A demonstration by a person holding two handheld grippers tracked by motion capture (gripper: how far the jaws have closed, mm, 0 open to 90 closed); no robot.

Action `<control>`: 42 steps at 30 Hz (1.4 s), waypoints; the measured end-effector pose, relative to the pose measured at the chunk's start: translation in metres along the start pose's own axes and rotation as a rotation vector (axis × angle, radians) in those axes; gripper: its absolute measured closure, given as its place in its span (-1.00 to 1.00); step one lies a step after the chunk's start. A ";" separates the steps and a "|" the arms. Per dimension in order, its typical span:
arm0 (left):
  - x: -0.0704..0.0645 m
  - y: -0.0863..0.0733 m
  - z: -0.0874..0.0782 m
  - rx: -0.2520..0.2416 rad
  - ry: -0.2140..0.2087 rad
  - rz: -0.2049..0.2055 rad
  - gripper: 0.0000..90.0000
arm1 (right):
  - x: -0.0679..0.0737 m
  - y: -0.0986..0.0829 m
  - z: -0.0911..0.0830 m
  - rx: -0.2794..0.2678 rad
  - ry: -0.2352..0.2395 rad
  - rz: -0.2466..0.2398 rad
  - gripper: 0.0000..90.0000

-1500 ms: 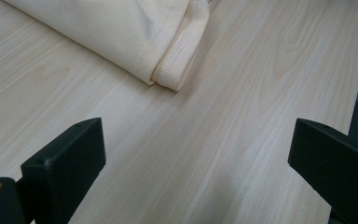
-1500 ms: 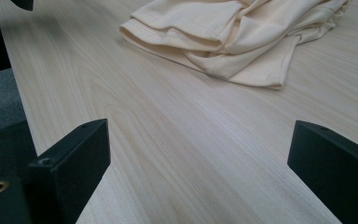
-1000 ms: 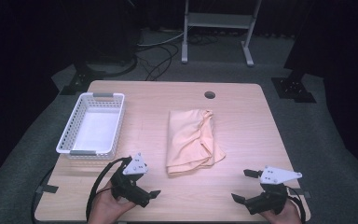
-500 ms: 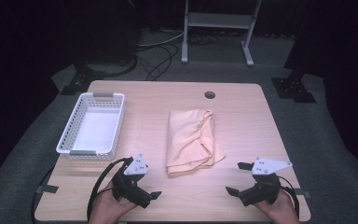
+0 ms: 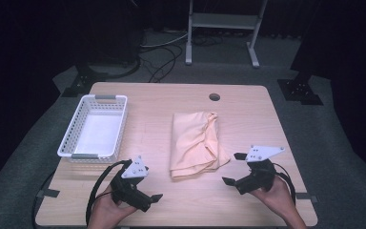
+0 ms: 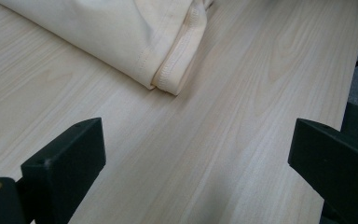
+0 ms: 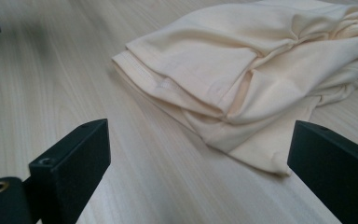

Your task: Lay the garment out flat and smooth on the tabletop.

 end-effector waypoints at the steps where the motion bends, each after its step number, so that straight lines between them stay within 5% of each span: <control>1: 0.000 0.000 0.000 0.000 0.000 0.000 -0.92 | 0.000 0.000 0.000 0.000 0.000 0.000 -0.88; 18: -0.001 0.000 0.000 0.003 -0.001 0.002 -0.92 | -0.031 0.045 0.051 0.081 0.019 -0.033 -0.88; 34: 0.002 -0.004 0.003 0.017 0.001 -0.008 -0.92 | -0.064 0.040 0.109 0.205 0.026 0.028 -0.86; 42: 0.003 -0.005 0.003 0.017 0.003 -0.014 -0.92 | -0.064 0.032 0.116 0.165 0.027 0.040 -0.80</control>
Point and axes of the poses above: each handheld gripper's, and its own axes: z roughly forward along the jaws, y roughly out of its top, x roughly to its left, the point moved 6 cm from there along z, roughly forward along the jaws, and after that the axes turned 3 degrees about z, right-handed, at the moved point
